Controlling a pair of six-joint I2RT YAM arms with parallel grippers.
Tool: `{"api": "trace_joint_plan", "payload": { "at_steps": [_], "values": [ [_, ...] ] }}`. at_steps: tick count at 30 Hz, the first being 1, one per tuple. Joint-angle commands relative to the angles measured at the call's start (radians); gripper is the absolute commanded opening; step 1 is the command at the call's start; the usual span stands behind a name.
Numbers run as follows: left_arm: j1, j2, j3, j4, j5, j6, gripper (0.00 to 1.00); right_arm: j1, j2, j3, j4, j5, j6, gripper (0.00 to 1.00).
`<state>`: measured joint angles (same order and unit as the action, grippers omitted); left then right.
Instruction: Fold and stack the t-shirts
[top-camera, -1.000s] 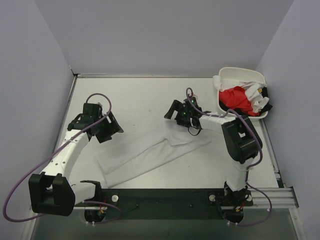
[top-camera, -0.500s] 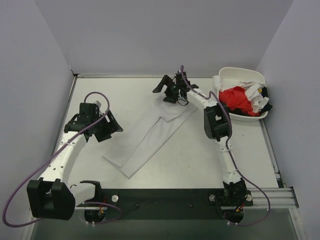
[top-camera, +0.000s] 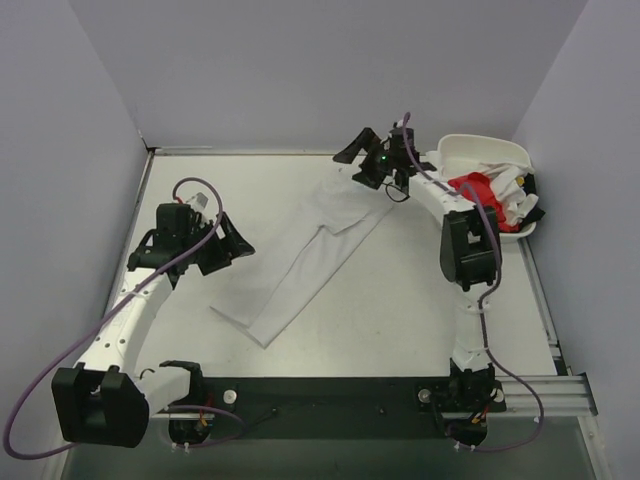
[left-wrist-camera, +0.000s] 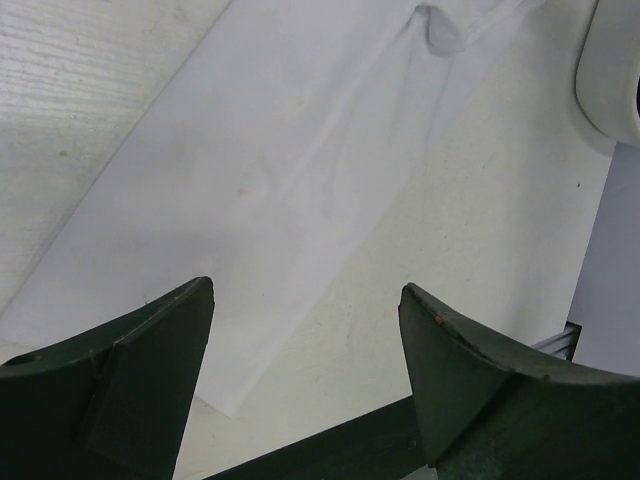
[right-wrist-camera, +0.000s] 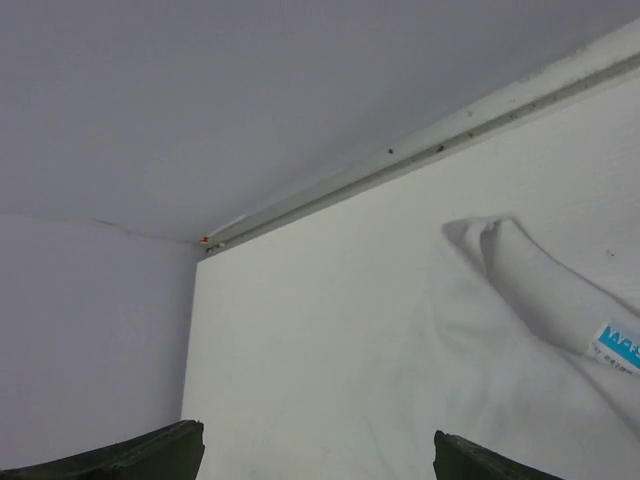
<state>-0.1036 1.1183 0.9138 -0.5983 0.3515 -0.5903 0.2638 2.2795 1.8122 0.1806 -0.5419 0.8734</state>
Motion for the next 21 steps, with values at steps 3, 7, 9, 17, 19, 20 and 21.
{"api": "trace_joint_plan", "payload": {
  "at_steps": [3, 7, 9, 17, 19, 20, 21],
  "values": [
    [-0.086, 0.066, -0.064, 0.089, -0.048, -0.017, 0.84, -0.009, -0.581, -0.318, 0.128, -0.012, -0.142, 1.0],
    [-0.149, 0.118, -0.101, 0.143, -0.107, -0.069, 0.84, 0.018, -0.822, -0.573, 0.034, 0.026, -0.224, 1.0],
    [-0.197, 0.147, -0.101, 0.155, -0.129, -0.078, 0.84, 0.051, -0.946, -0.641, -0.024, 0.075, -0.26, 1.0],
    [-0.254, 0.264, -0.11, 0.209, -0.184, -0.123, 0.83, 0.141, -1.287, -0.847, -0.154, 0.174, -0.312, 1.0],
    [-0.26, 0.276, -0.11, 0.203, -0.196, -0.132, 0.83, 0.146, -1.327, -0.87, -0.177, 0.184, -0.32, 1.0],
    [-0.269, 0.279, -0.113, 0.203, -0.203, -0.135, 0.83, 0.144, -1.36, -0.875, -0.214, 0.197, -0.329, 1.0],
    [-0.274, 0.281, -0.116, 0.201, -0.206, -0.137, 0.82, 0.146, -1.373, -0.883, -0.227, 0.2, -0.332, 1.0]
  ]
}}
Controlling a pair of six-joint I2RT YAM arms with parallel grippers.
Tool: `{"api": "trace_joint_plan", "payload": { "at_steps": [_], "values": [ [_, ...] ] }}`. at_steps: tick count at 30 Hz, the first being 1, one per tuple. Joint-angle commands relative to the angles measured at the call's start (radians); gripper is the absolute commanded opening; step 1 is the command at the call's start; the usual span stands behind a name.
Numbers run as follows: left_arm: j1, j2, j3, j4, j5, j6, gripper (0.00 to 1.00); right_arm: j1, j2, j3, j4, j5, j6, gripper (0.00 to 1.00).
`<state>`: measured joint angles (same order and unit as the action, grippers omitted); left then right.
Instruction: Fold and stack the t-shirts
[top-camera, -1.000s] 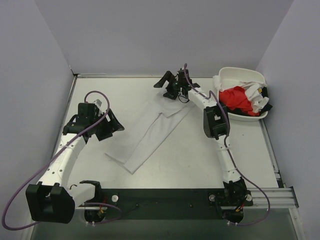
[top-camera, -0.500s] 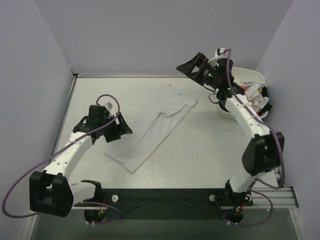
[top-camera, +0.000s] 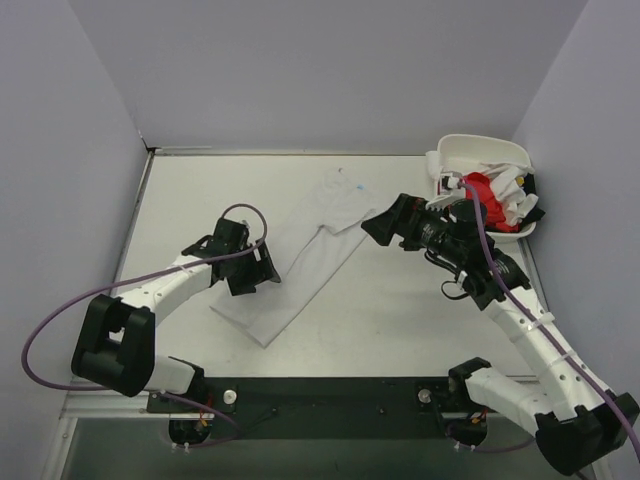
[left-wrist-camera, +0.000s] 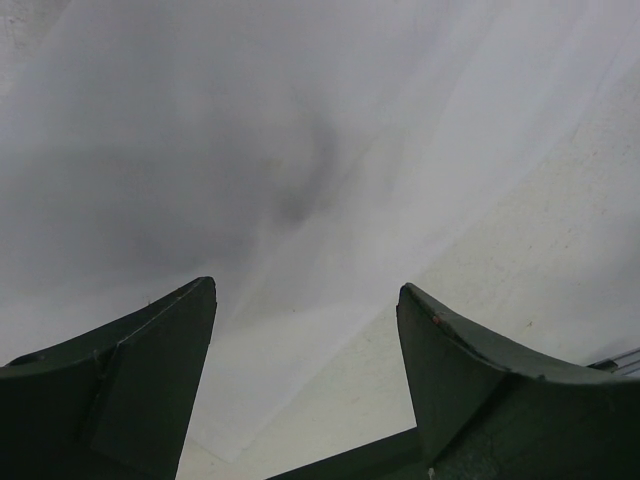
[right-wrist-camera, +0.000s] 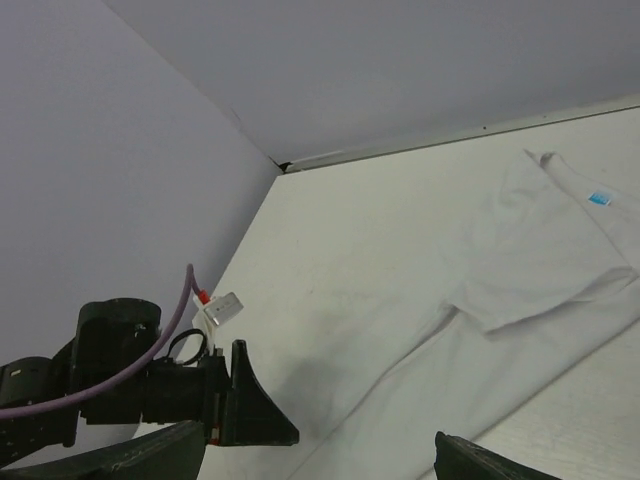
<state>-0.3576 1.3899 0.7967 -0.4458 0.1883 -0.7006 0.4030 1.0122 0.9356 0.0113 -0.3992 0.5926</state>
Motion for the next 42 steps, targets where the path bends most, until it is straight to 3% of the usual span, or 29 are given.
{"api": "trace_joint_plan", "payload": {
  "at_steps": [1, 11, 17, 21, 30, 36, 42],
  "values": [
    [-0.021, 0.015, -0.002, 0.042, -0.055, -0.031, 0.82, 0.007, -0.116, -0.009, -0.068, 0.059, -0.057, 1.0],
    [-0.124, 0.014, -0.143, 0.074, -0.085, -0.114, 0.81, 0.007, -0.176, -0.041, -0.12, 0.088, -0.057, 1.0],
    [-0.299, 0.041, -0.205, 0.182, -0.087, -0.226, 0.8, 0.005, -0.184, -0.055, -0.119, 0.083, -0.053, 1.0],
    [-0.473, 0.121, -0.176, 0.261, -0.098, -0.324, 0.8, 0.005, -0.19, -0.075, -0.117, 0.088, -0.042, 1.0],
    [-0.721, 0.362, -0.024, 0.389, -0.085, -0.41, 0.8, -0.001, -0.224, -0.101, -0.166, 0.118, -0.057, 1.0],
    [-0.764, 0.431, 0.088, 0.401, -0.085, -0.396, 0.8, -0.004, -0.233, -0.11, -0.188, 0.122, -0.068, 1.0],
    [-0.727, 0.301, 0.154, 0.254, -0.167, -0.306, 0.8, -0.004, -0.225, -0.109, -0.197, 0.125, -0.082, 1.0]
  ]
}}
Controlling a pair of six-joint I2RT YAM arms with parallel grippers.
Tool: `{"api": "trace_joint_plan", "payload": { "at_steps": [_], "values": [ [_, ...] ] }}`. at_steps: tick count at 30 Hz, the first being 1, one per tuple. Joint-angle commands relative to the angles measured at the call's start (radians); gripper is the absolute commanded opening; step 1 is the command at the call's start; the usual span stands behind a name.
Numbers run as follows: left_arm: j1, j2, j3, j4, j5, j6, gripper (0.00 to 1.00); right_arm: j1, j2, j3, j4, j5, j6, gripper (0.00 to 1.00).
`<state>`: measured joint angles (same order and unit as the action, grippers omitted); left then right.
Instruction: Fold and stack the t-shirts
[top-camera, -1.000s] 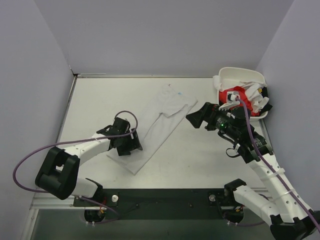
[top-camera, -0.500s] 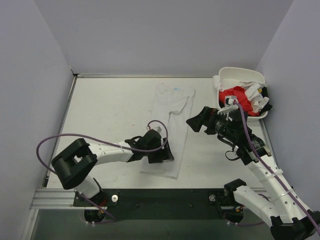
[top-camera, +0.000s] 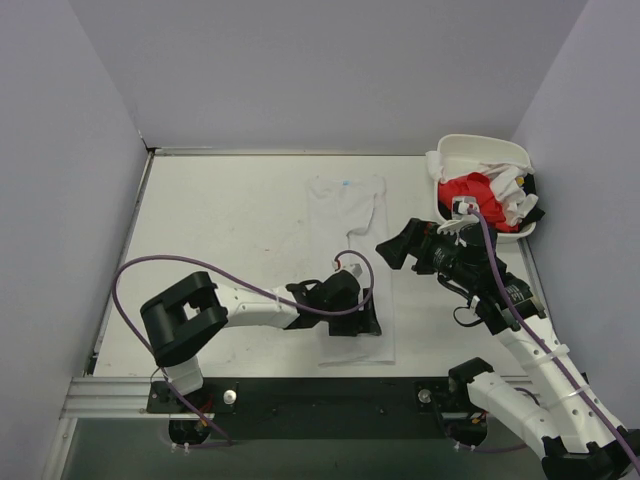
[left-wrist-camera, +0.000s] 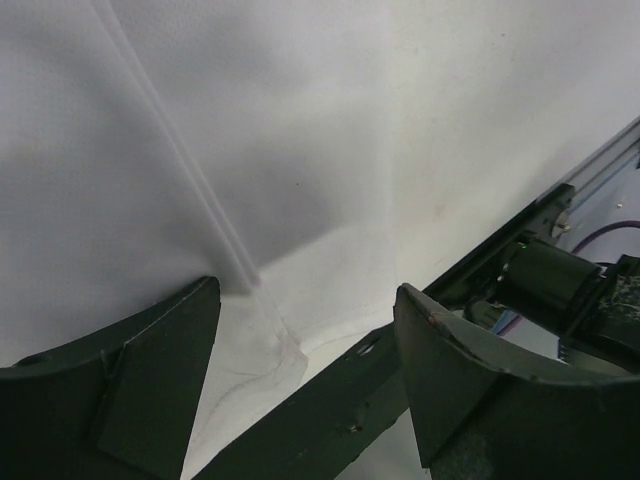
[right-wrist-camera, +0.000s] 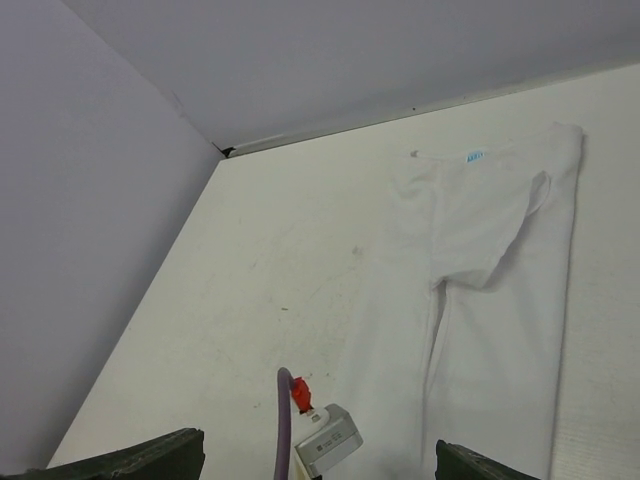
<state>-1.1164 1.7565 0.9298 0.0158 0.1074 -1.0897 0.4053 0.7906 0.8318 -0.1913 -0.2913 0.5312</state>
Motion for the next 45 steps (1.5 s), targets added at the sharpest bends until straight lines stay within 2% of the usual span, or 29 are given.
{"api": "trace_joint_plan", "payload": {
  "at_steps": [1, 5, 12, 17, 22, 26, 34, 45],
  "values": [
    [0.039, -0.109, 0.026, -0.226, -0.092, 0.093, 0.8, -0.006, -0.001, -0.008, 0.006, 0.018, -0.02, 1.0],
    [0.098, -0.21, 0.023, -0.303, -0.088, 0.128, 0.81, -0.003, 0.012, -0.025, 0.024, 0.015, -0.014, 1.0],
    [0.116, -0.342, -0.026, -0.329, -0.061, 0.172, 0.82, -0.003, 0.028, -0.042, -0.025, 0.043, -0.017, 1.0],
    [0.145, -0.482, -0.186, -0.363, -0.071, 0.114, 0.82, 0.001, -0.022, -0.121, -0.112, 0.076, -0.011, 1.0],
    [0.138, -0.571, -0.333, -0.314, -0.054, 0.044, 0.81, 0.006, -0.112, -0.236, -0.169, 0.09, 0.036, 1.0],
    [0.119, -0.577, -0.402, -0.277, -0.045, 0.022, 0.81, 0.009, -0.162, -0.266, -0.236, 0.098, 0.05, 1.0],
    [0.063, -0.532, -0.431, -0.212, -0.032, -0.047, 0.8, 0.017, -0.2, -0.309, -0.292, 0.103, 0.09, 1.0],
    [-0.025, -0.494, -0.505, -0.131, -0.063, -0.16, 0.78, 0.021, -0.234, -0.352, -0.3, 0.109, 0.118, 1.0]
  ]
}}
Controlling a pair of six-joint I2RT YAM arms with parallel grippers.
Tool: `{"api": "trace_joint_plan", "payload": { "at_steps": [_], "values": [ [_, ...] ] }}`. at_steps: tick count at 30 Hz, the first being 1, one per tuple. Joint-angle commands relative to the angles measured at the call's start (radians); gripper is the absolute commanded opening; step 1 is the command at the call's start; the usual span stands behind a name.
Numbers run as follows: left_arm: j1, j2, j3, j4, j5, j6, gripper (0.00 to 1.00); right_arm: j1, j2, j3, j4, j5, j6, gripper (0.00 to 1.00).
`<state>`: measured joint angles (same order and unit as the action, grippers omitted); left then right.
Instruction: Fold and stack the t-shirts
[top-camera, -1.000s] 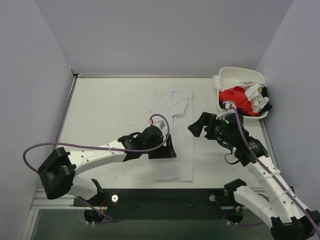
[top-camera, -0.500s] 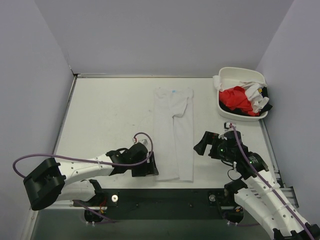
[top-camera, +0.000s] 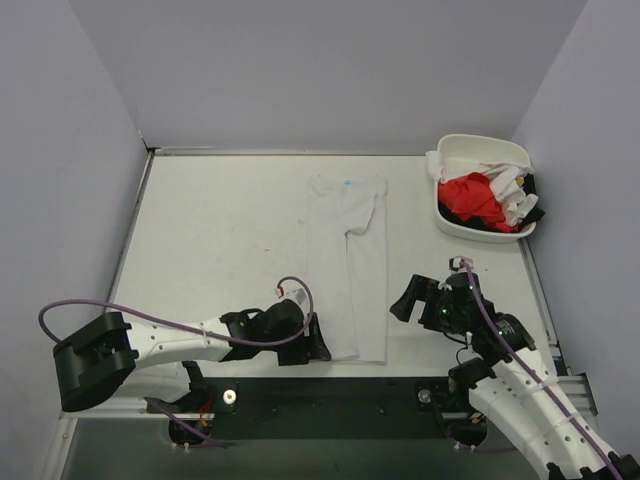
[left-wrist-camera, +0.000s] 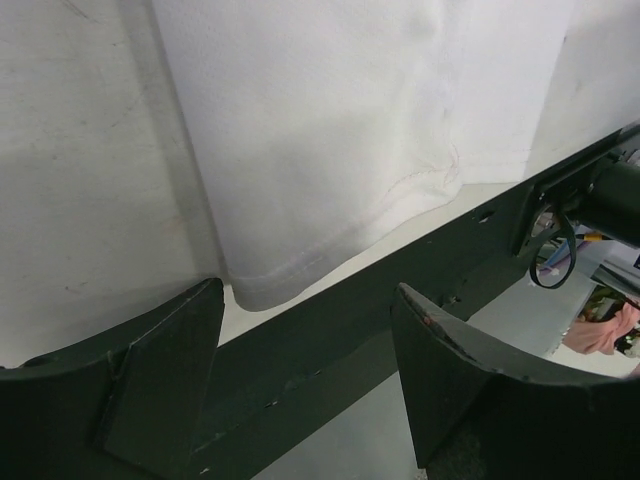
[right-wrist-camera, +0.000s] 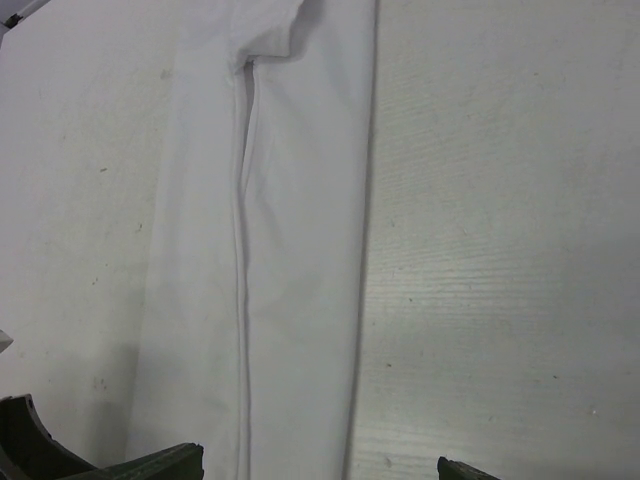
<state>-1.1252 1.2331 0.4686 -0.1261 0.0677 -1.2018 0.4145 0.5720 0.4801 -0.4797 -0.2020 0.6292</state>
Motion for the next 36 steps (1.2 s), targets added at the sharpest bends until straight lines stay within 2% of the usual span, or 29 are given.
{"api": "trace_joint_plan", "payload": {
  "at_steps": [1, 12, 26, 29, 33, 36],
  "values": [
    [-0.016, 0.031, -0.048, 0.011, -0.026, -0.051, 0.78, 0.012, -0.018, -0.003, -0.013, 0.021, 0.02, 1.0],
    [0.01, -0.001, -0.062, -0.099, -0.114, -0.084, 0.71, 0.015, -0.038, -0.023, -0.008, 0.024, 0.041, 1.0],
    [0.033, 0.092, -0.1, -0.037, -0.117, -0.114, 0.49, 0.024, -0.052, -0.038, -0.003, 0.018, 0.047, 1.0],
    [0.041, 0.092, -0.113, -0.03, -0.117, -0.117, 0.42, 0.027, -0.054, -0.043, -0.002, 0.016, 0.049, 1.0],
    [0.05, 0.082, -0.127, -0.03, -0.117, -0.124, 0.29, 0.032, -0.043, -0.058, 0.015, 0.003, 0.066, 1.0],
    [0.056, 0.075, -0.131, -0.032, -0.118, -0.124, 0.13, 0.041, -0.015, -0.077, 0.035, -0.016, 0.078, 0.99]
  ]
}}
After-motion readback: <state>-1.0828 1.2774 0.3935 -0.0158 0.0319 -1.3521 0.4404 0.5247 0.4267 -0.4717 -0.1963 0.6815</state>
